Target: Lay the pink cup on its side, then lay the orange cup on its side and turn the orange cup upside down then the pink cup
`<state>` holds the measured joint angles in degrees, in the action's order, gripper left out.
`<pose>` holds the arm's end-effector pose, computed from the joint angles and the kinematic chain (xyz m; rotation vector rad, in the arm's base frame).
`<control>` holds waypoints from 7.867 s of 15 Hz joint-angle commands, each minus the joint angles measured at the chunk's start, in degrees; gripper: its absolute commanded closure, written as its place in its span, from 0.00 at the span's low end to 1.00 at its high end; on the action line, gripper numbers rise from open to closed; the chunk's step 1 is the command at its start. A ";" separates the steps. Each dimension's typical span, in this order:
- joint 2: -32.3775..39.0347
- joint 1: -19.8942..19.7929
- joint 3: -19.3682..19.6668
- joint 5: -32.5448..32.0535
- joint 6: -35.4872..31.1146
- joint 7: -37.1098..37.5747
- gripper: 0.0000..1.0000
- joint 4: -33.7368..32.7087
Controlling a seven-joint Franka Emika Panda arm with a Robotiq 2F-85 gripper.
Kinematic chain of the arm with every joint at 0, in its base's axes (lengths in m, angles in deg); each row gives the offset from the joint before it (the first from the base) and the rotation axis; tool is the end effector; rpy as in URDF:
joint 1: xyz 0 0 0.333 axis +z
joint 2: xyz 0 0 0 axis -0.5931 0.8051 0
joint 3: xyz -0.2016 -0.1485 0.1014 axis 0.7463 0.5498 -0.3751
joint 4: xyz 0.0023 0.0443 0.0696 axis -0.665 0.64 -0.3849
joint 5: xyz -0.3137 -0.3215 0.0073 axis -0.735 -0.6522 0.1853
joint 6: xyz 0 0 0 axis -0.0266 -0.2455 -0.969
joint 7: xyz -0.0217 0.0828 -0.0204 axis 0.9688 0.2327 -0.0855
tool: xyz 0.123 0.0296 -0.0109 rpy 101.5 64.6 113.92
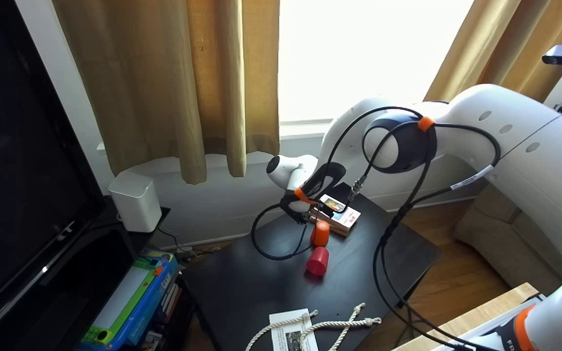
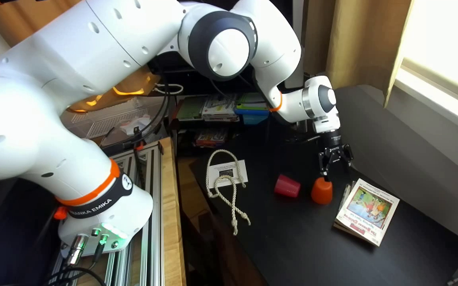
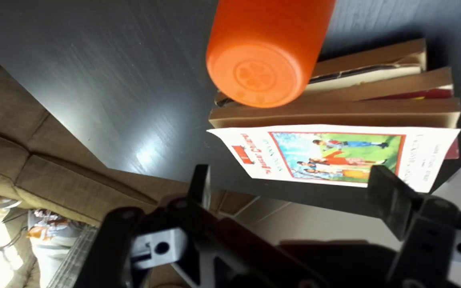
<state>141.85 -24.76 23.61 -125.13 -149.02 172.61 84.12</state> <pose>0.6388 0.0923 -0.1297 1.9887 -1.4969 0.5091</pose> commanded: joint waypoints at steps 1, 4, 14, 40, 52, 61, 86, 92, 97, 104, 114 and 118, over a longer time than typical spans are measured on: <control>-5.74 -4.79 -4.48 1.34 -7.49 -5.44 0.00 8.67; -8.71 -9.11 -7.77 2.07 -12.79 -9.65 0.00 14.68; -13.75 -14.55 -8.50 29.74 -26.36 -46.56 0.00 29.97; -2.42 -7.89 -0.50 56.95 -30.66 -81.38 0.00 22.13; -0.59 -10.30 -1.79 64.26 -29.12 -90.52 0.60 19.69; -6.42 1.27 4.88 65.24 -29.26 -74.31 0.60 22.20; 5.12 26.92 25.63 33.26 -11.98 -3.79 0.60 7.26; 9.21 26.53 25.22 28.36 -8.61 2.60 0.60 1.60; 12.00 26.69 25.35 24.34 -4.45 6.83 0.60 -3.06; 11.34 26.33 23.32 17.03 0.12 9.97 0.52 -4.01; 10.35 23.50 19.88 14.67 -0.17 5.34 0.00 -4.47; 4.49 20.61 17.80 14.78 -7.85 -1.63 0.00 1.57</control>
<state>151.47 -1.30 43.99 -110.91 -151.49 176.09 80.33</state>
